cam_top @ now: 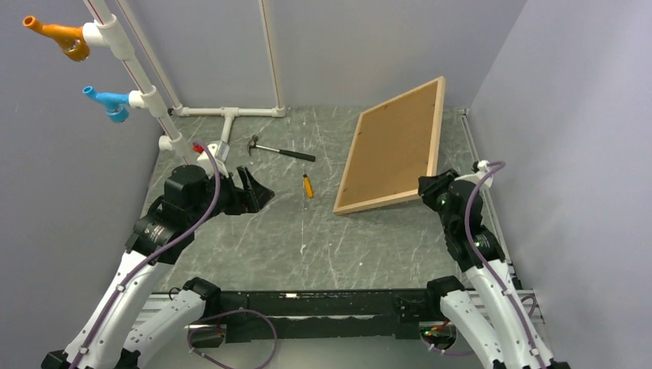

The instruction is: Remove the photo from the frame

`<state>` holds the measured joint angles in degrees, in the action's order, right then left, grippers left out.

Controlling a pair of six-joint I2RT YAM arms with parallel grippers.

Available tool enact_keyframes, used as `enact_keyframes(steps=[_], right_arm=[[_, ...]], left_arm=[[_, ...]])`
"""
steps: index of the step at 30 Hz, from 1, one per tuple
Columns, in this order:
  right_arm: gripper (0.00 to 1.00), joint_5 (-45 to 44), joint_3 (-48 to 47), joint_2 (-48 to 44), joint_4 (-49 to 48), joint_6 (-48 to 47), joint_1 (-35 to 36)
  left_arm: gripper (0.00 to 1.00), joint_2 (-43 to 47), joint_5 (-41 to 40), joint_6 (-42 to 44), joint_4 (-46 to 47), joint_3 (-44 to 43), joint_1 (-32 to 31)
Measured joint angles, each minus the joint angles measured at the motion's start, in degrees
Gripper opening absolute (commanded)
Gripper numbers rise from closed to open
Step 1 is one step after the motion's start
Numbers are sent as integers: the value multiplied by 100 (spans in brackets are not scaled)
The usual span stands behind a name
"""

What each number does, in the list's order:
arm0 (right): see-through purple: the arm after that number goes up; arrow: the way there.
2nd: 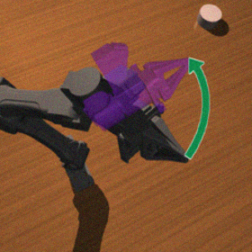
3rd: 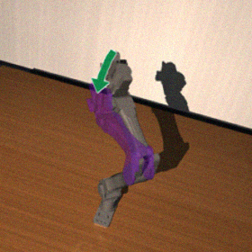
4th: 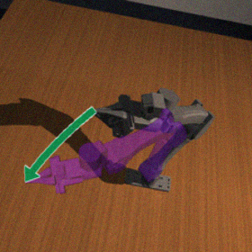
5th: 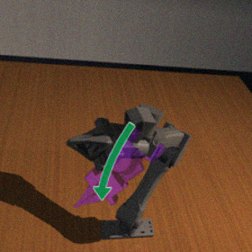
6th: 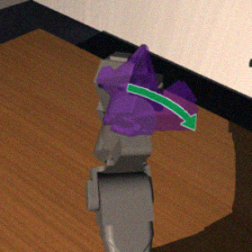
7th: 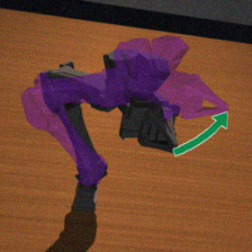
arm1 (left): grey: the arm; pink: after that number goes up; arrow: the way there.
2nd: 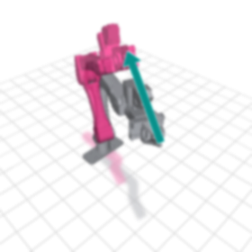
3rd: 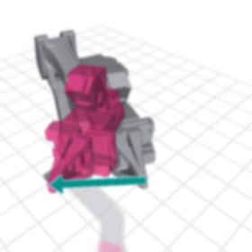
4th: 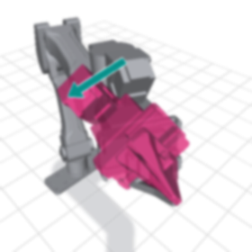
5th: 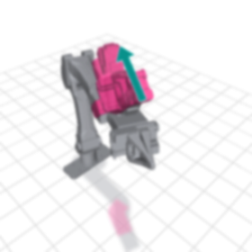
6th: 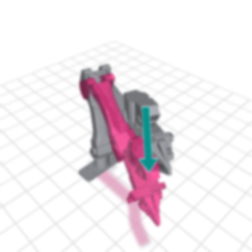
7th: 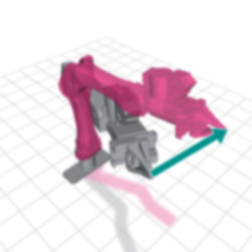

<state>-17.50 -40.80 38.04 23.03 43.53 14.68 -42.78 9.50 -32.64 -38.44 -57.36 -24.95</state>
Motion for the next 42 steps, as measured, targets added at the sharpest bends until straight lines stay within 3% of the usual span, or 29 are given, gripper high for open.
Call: enact_keyframes(steps=[11,18,24,42], right_arm=[[0,817,1679,-1075,-798,699,-1102],[0,590,2459,-1449,-1045,1158,-1270],[0,334,2802,-1241,-1161,1626,-1349],[31,-181,2638,-645,-643,2459,-1353]], left_arm=[[86,229,162,2,-4,2,2],[86,334,181,2,-39,24,0],[85,332,184,2,-116,24,0],[85,334,345,-20,-168,24,0]])
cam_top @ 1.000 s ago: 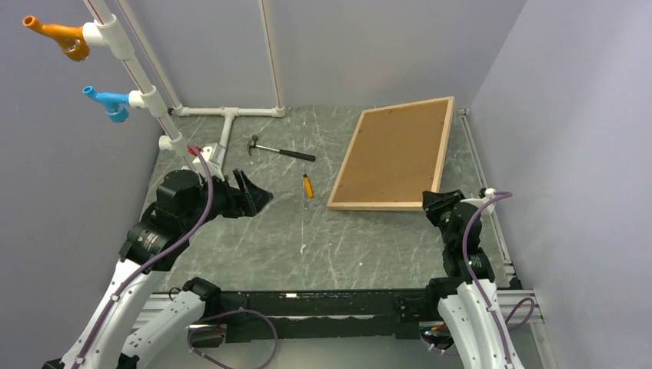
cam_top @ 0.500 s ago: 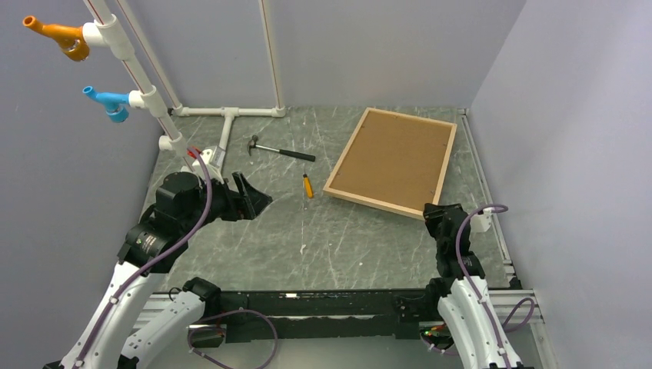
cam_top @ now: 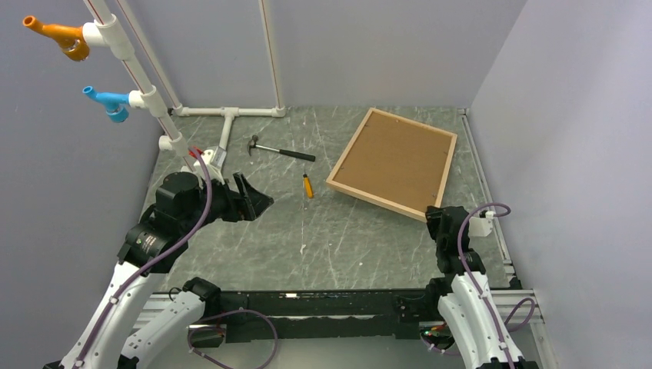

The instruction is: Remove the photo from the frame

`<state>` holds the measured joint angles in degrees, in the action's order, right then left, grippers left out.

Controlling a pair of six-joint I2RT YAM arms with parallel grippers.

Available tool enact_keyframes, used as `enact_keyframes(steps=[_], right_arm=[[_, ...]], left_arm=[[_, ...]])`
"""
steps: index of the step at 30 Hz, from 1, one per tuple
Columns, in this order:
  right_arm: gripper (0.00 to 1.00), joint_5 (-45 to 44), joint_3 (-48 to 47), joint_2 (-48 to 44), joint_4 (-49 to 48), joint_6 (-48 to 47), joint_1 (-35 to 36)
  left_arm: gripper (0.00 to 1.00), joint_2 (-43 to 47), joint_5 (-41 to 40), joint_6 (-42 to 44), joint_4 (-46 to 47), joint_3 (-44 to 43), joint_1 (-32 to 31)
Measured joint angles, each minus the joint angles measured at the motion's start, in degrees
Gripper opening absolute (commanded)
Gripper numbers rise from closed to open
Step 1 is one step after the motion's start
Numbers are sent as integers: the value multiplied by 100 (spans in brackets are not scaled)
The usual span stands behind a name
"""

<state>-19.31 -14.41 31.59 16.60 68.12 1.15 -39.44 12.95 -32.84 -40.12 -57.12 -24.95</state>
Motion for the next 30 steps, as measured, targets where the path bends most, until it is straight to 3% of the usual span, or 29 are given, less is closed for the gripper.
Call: enact_keyframes(steps=[5,7,13,19,25,30], right_arm=[[43,-22,-76,61,146,103,0],[52,-122,-90,61,291,103,-7],[73,-378,-94,304,1473,-26,-66],[76,-446,-260,330,2074,-146,-70],[79,-323,-992,566,1915,-1193,-70],[94,743,-1222,916,1126,-2605,-70]], left_arm=[[85,63,74,-39,-2,0,0],[85,90,74,-39,-2,0,0],[86,151,101,-76,0,0,2],[86,149,199,-85,2,0,0],[89,138,249,-20,2,0,0],[94,-81,278,356,-153,-212,0]])
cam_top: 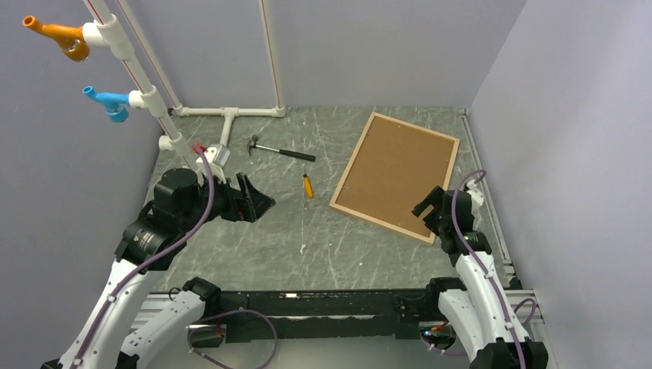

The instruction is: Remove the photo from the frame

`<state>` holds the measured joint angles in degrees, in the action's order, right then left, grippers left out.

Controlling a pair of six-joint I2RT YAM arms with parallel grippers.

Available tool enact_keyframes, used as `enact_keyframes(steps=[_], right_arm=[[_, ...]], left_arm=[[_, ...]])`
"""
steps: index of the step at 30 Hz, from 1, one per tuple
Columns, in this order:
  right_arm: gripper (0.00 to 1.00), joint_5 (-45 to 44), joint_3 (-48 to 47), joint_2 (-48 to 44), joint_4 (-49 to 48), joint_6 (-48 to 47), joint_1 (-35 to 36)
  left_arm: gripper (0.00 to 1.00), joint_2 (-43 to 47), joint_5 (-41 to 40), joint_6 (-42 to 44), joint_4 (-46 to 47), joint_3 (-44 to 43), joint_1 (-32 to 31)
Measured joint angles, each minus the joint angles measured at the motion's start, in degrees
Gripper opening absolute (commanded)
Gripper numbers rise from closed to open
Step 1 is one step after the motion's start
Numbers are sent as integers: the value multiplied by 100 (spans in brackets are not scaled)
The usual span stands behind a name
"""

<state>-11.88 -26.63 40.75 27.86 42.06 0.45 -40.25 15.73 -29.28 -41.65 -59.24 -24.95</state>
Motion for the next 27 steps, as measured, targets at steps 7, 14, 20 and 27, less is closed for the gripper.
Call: enact_keyframes(steps=[7,14,20,27], right_arm=[[100,1506,-136,581,-754,-1130,319],[98,1366,-1019,2006,-1091,-1550,2210],[83,1318,-1834,3329,-1541,-1620,3003],[83,1231,-2861,4999,-2175,-1593,3480]], left_arm=[[99,-595,42,487,-68,-448,0],[99,-1506,142,588,57,-990,2],[99,-2192,24,649,584,-1631,2],[99,-2371,-306,1027,1266,-1364,4]])
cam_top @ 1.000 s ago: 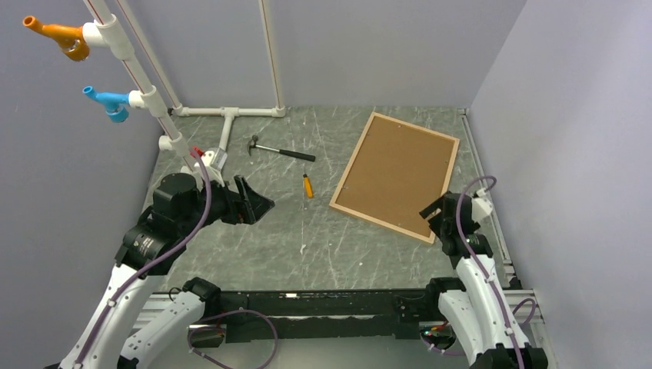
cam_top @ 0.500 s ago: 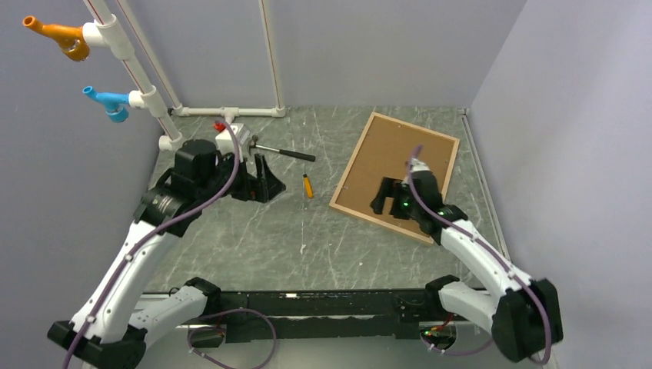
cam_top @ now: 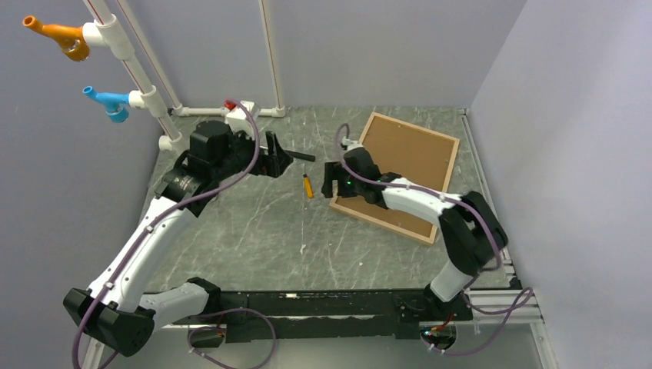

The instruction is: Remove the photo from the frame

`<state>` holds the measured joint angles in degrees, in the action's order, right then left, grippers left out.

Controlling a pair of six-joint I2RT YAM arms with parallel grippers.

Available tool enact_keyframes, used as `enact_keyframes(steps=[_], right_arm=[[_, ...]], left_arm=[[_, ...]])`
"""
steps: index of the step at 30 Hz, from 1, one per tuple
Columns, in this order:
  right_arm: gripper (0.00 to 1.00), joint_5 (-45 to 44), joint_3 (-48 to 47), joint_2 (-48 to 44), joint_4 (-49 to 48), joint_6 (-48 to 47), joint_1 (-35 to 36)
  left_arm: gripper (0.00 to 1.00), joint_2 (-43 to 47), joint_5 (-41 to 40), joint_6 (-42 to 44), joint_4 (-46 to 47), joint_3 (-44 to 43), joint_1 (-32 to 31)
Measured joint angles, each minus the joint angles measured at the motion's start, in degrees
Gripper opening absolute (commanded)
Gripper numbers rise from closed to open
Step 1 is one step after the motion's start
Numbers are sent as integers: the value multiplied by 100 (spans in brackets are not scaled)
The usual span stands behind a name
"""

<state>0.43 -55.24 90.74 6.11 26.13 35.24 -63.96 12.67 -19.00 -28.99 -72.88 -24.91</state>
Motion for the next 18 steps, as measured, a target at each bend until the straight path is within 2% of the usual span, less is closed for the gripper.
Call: enact_keyframes(steps=[2,6,12,18], right_arm=[[82,-79,-284,455,-247,22,201],[72,-138,-603,1134,-715,57,461],[59,-155,-942,1928,-1156,-7,498],[54,-496,-1174,2286,-1327,-136,616]], left_arm=[[99,153,-61,157,251,437,0],[99,407,-315,452,470,1023,7],[99,669,-326,492,1078,1534,190],[99,614,-304,479,1241,1716,345]])
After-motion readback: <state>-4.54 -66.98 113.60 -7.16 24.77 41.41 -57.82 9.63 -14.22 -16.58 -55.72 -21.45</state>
